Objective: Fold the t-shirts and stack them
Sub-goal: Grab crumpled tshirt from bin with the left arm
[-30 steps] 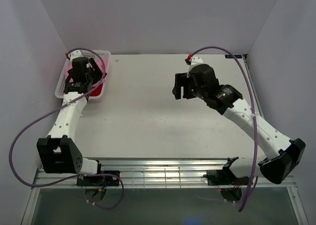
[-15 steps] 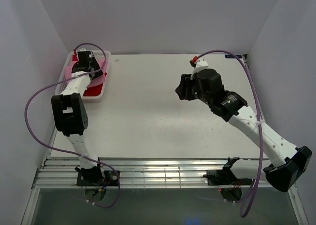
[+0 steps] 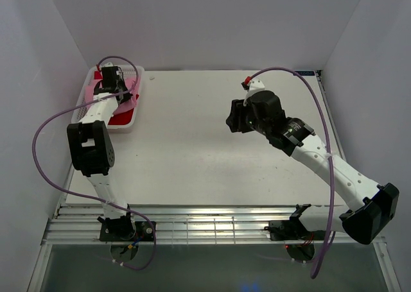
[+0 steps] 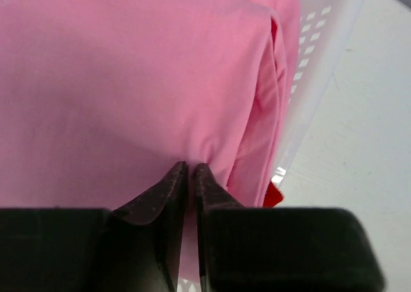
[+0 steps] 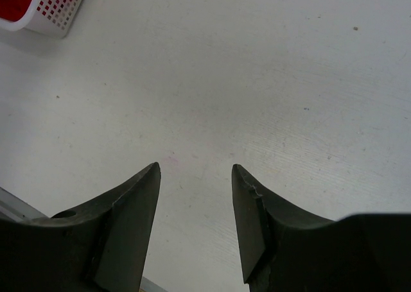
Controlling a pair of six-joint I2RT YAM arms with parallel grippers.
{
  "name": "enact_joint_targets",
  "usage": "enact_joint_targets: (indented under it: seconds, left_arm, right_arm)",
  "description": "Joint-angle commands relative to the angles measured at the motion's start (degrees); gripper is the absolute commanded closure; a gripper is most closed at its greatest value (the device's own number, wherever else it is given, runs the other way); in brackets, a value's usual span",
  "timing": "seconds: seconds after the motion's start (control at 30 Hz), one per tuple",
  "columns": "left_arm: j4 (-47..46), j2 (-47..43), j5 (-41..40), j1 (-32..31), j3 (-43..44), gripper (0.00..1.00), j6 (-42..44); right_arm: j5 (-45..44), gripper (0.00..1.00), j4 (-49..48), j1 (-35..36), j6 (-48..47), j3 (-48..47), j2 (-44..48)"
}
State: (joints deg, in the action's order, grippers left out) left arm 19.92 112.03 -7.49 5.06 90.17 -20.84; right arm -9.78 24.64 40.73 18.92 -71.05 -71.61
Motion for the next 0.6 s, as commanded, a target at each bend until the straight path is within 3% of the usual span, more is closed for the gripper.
enact_joint_targets:
  seconds: [0.0,0.13,0.3,0.4,0.57]
  left_arm:
    - [1.3,-1.0,0.1,-0.4,-2.0,0.83,0.3]
    - [2.0,-1.6,-0.7,-0.4,-2.1,1.00,1.8]
    - [3.9,-6.5,-0.8,-0.5,-0.2,1.00,0.1]
    - [7.2,-10.4,1.9,-2.2,6.1,1.00,-1.0]
    - [12.9,-13.8,9.6,-11.2,17.9,1.00,-1.6]
  right_arm:
    - [0.6,0.45,-1.7,-0.1,0.2,0.8,2.4]
    - [0.7,0.45,-1.7,-0.1,0.5,2.0,3.2]
    - [0.9,0.45,-1.8,-0.2,1.1,3.2,3.9]
    - [1.0,0.45,-1.9,-0.1,1.3,3.7,3.8]
    - [1.5,0.45,-2.2,-0.2,1.0,3.4,1.6]
